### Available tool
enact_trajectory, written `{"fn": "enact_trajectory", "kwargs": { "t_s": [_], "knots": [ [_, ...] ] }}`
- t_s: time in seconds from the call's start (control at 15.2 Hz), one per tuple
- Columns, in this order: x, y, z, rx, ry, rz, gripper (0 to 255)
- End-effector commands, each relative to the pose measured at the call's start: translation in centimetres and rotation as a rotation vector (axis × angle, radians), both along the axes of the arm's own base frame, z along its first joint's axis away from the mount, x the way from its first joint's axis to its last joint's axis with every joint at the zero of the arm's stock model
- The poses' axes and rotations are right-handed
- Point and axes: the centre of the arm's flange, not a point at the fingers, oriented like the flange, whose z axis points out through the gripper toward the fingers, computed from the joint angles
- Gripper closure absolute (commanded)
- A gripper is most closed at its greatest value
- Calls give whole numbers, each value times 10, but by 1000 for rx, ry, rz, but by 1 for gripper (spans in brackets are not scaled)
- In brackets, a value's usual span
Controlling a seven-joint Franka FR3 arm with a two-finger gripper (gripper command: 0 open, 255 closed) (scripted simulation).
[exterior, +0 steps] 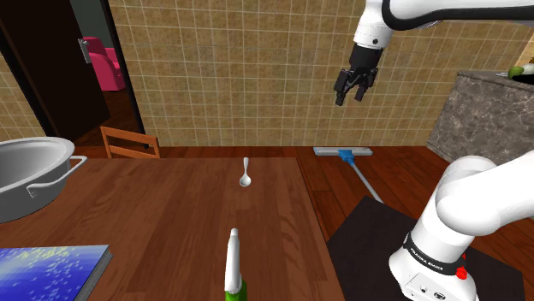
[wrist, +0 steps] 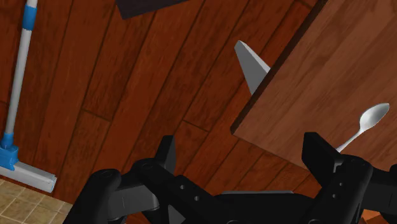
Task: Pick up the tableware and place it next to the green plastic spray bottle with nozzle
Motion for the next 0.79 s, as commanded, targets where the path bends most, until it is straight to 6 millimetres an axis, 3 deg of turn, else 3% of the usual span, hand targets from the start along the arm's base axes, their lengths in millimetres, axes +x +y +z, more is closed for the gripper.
{"fn": "enact_trajectory", "kwargs": {
  "t_s": [0.0, 0.73],
  "knots": [
    [0, 0, 0, 0, 0, 0, 0],
    [96, 67, -85, 100, 67, -181, 0]
  ]
}}
